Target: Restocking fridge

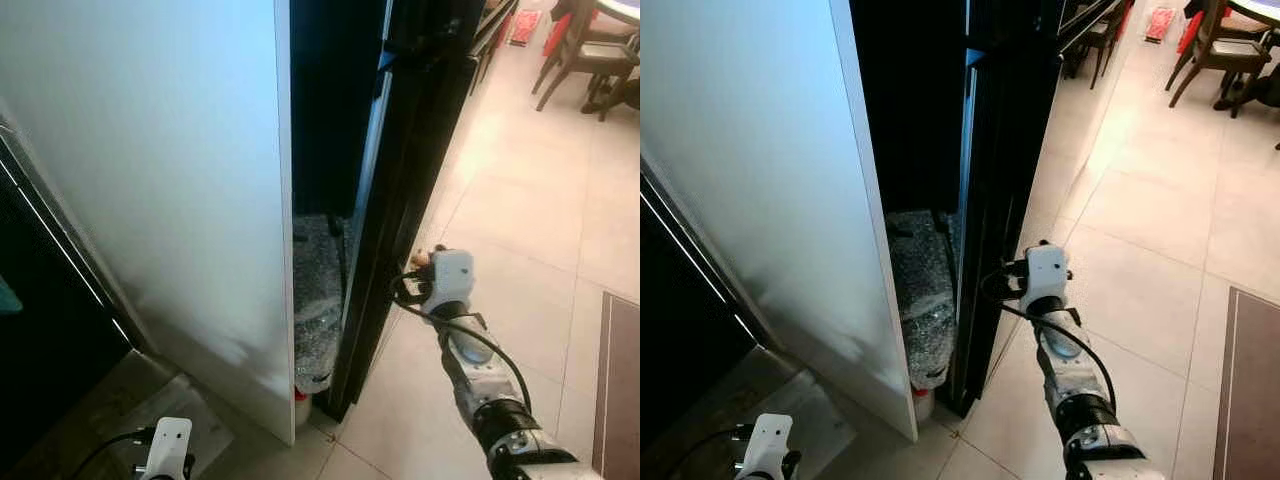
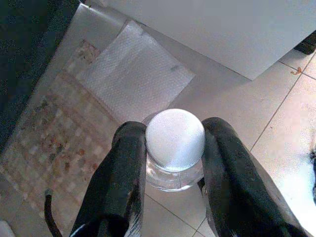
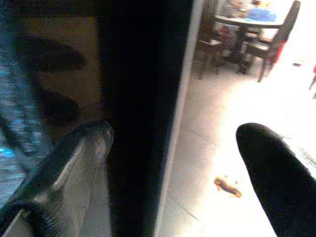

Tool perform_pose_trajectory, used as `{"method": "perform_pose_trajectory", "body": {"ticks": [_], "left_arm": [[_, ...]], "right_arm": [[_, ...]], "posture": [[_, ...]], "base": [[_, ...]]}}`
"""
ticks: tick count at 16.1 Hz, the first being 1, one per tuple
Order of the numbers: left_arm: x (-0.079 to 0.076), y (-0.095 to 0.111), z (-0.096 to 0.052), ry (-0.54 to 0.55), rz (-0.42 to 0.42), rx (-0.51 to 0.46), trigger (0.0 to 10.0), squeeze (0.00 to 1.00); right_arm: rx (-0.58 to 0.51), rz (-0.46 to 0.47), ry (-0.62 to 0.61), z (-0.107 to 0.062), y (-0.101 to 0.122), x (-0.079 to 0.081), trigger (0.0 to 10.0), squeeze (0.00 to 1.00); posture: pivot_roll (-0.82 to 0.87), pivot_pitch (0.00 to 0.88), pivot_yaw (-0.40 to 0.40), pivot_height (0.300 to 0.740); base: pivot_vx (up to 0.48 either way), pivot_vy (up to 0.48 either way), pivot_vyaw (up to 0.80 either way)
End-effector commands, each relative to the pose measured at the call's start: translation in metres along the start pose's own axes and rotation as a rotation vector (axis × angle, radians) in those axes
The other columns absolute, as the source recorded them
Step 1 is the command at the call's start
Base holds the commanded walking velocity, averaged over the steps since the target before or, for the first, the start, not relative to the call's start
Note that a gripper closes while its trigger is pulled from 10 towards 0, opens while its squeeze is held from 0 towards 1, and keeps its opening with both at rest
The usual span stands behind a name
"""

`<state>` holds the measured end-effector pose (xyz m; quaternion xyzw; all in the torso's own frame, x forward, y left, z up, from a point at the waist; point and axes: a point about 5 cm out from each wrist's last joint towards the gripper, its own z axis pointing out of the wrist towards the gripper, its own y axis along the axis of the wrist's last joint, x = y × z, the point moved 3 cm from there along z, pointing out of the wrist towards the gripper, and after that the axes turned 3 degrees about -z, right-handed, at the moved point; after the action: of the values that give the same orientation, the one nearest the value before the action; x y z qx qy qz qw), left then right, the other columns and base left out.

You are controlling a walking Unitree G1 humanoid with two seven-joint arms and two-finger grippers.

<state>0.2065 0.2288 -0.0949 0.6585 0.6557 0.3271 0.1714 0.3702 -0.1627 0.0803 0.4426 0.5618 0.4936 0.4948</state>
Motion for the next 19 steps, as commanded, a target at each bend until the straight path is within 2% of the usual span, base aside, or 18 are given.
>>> {"method": "perform_pose_trajectory", "body": {"ticks": [1, 3, 6, 10, 13, 19], "left_arm": [[0.001, -0.003, 0.0, 0.008, -0.005, 0.013, 10.0, 0.0], [0.0, -0.003, 0.0, 0.006, 0.0, 0.014, 10.0, 0.0], [0.0, -0.003, -0.001, 0.005, 0.002, 0.013, 10.0, 0.0], [0.0, -0.002, 0.0, 0.002, 0.006, 0.009, 10.0, 0.0], [-0.002, -0.002, 0.0, -0.003, 0.011, 0.009, 10.0, 0.0], [-0.002, -0.002, 0.0, -0.005, 0.017, 0.008, 10.0, 0.0]], "right_arm": [[-0.012, -0.016, -0.053, 0.002, 0.004, -0.012, 10.0, 0.0], [-0.006, -0.039, -0.118, 0.001, 0.004, -0.024, 10.0, 0.0], [-0.003, -0.046, -0.154, 0.001, 0.004, -0.032, 10.0, 0.0], [-0.029, -0.021, -0.091, 0.007, 0.012, -0.024, 10.0, 0.0], [-0.013, -0.026, -0.059, 0.008, 0.009, -0.017, 10.0, 0.0], [-0.002, -0.054, -0.064, 0.014, 0.017, -0.029, 10.0, 0.0]], "posture": [[-0.08, 0.0, -0.035, 0.74], [-0.08, 0.0, -0.035, 0.74], [-0.08, 0.0, -0.033, 0.74], [-0.08, 0.0, -0.031, 0.74], [-0.08, 0.0, -0.03, 0.74], [-0.07, 0.0, -0.023, 0.74]], "base": [[0.0, 0.0, 0.0], [0.0, 0.0, 0.0], [0.0, 0.0, 0.0], [0.0, 0.0, 0.0], [0.0, 0.0, 0.0], [0.0, 0.0, 0.0]]}}
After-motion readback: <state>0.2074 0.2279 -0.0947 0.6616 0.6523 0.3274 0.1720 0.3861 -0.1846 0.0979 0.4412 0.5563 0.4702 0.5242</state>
